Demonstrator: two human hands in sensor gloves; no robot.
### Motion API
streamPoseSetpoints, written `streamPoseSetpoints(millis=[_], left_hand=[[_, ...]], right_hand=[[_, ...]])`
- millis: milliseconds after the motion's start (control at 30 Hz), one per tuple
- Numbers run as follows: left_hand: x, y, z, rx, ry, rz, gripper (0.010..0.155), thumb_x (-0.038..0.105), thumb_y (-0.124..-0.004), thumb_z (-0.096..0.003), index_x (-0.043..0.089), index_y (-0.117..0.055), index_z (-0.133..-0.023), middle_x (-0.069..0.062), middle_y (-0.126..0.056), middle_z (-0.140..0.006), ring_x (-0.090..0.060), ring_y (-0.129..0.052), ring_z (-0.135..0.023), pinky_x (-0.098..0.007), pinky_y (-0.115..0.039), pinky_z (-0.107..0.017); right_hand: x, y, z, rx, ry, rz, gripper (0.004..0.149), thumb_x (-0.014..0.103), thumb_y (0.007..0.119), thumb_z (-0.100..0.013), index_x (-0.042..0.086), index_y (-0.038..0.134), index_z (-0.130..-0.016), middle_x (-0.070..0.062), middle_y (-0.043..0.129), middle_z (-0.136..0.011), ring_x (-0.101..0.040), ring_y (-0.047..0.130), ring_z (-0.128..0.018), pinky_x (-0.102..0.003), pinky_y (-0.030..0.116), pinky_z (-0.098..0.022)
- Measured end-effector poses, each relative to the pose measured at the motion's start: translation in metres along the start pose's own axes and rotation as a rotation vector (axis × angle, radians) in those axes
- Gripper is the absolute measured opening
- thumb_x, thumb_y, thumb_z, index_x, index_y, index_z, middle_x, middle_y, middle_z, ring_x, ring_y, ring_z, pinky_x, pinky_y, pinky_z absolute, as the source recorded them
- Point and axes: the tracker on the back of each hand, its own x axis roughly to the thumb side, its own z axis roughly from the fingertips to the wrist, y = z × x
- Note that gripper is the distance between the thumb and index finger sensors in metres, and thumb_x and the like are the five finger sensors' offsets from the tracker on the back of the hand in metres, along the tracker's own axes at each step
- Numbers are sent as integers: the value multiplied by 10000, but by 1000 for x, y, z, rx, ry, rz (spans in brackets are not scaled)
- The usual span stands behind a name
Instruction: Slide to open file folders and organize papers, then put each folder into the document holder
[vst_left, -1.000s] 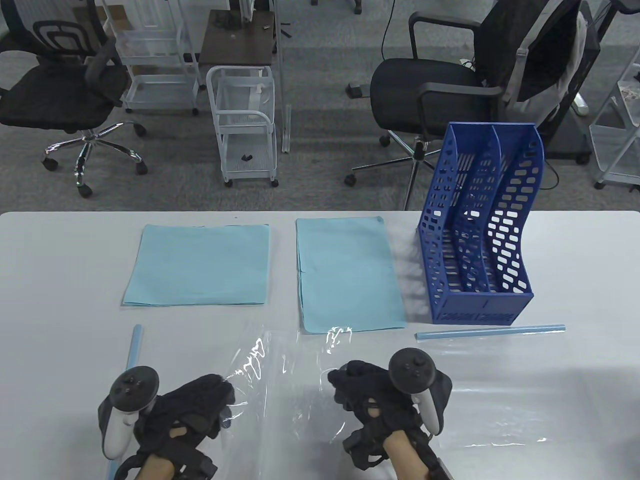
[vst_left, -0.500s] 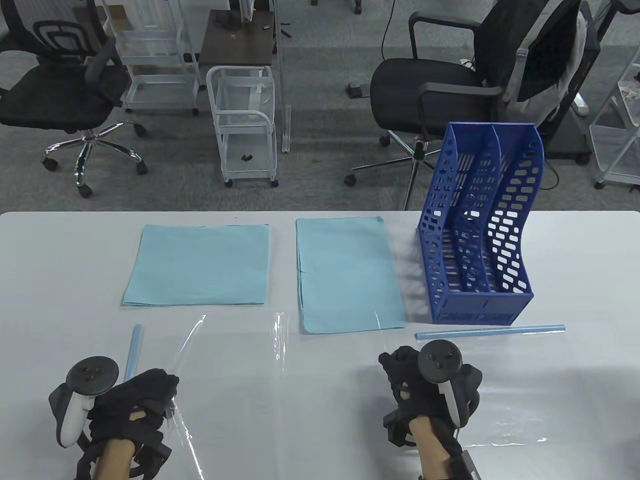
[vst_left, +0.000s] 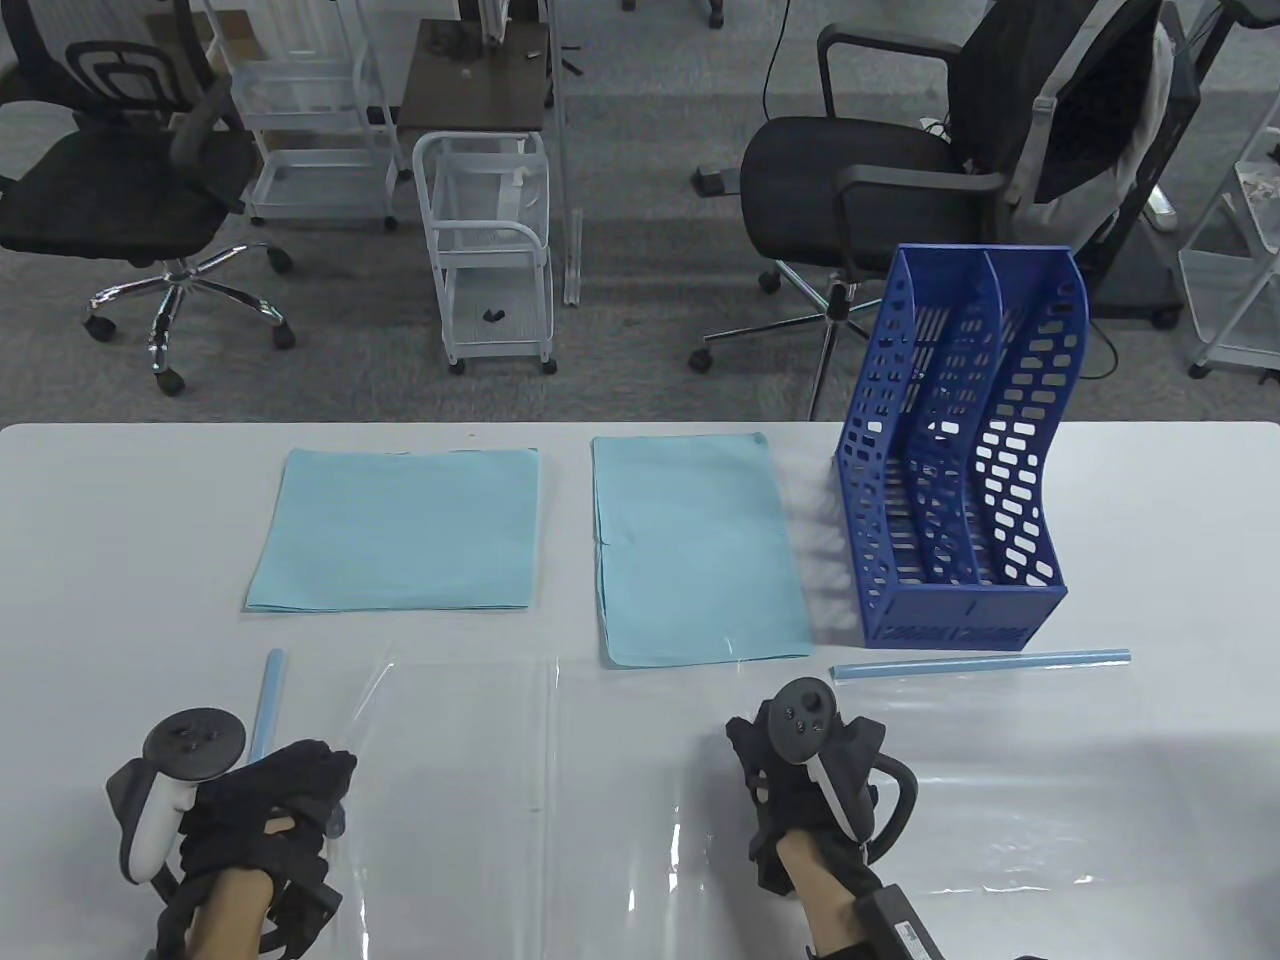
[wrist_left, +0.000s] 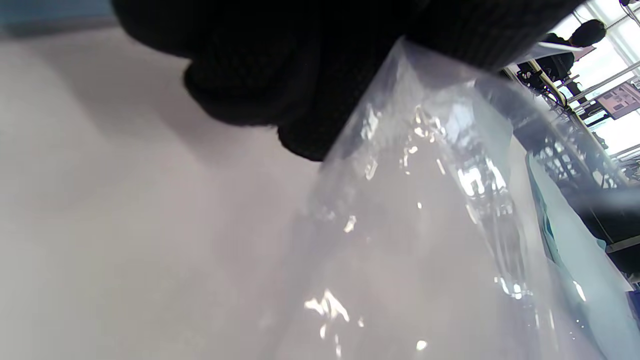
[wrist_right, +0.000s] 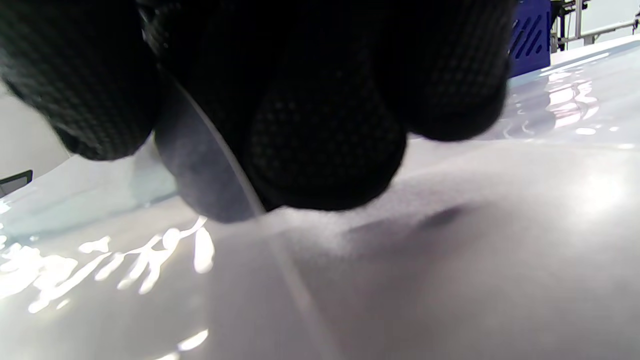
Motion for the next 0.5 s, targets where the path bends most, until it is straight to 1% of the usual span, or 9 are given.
streamPoseSetpoints(millis=[167, 233, 300, 333, 400, 500], left_hand=[[0, 1, 2, 5, 11, 3, 512, 503, -834, -470, 149, -902, -834, -45, -1063, -574, -208, -1035, -346, -424, -867, -344], [-1, 2, 2, -9, 21, 8, 521, 507, -826, -473, 148, -895, -844, -48, -1061, -586, -213, -1036, -355, -426, -866, -348], [-1, 3, 4, -16, 27, 5, 527, 511, -820, -478, 149, -887, -855, -51, -1057, -601, -216, -1034, -367, -427, -864, -357], [0, 4, 6, 8, 21, 6, 528, 511, -820, -477, 148, -888, -855, -52, -1057, -602, -217, -1034, -367, -428, -863, -356], [3, 6, 12, 49, 14, -13, 529, 510, -821, -476, 149, -887, -856, -53, -1057, -602, -219, -1034, -367, -429, -862, -357], [10, 6, 21, 129, -30, -40, 535, 515, -818, -476, 154, -880, -866, -54, -1053, -619, -222, -1034, -385, -432, -861, -368]], right_hand=[[1, 6, 0, -1, 4, 40, 465, 597, 899, -306, 236, 976, -588, 71, 1066, -408, -144, 1047, -284, -368, 914, -317], [2, 6, 0, -4, 1, 40, 490, 610, 895, -305, 231, 973, -605, 64, 1065, -422, -149, 1046, -295, -372, 910, -323], [4, 5, 2, -15, -8, 79, 518, 630, 885, -305, 227, 969, -619, 60, 1064, -436, -154, 1045, -305, -376, 908, -328], [6, 4, 4, -26, -10, 105, 549, 644, 882, -288, 222, 967, -630, 52, 1064, -444, -160, 1045, -311, -381, 906, -330], [9, 2, 7, -33, -7, 165, 601, 674, 856, -294, 210, 958, -663, 32, 1062, -477, -179, 1042, -338, -397, 896, -348], [16, -4, 12, -53, 3, 258, 673, 705, 821, -319, 198, 912, -753, 4, 1042, -569, -216, 1030, -419, -427, 871, -405]])
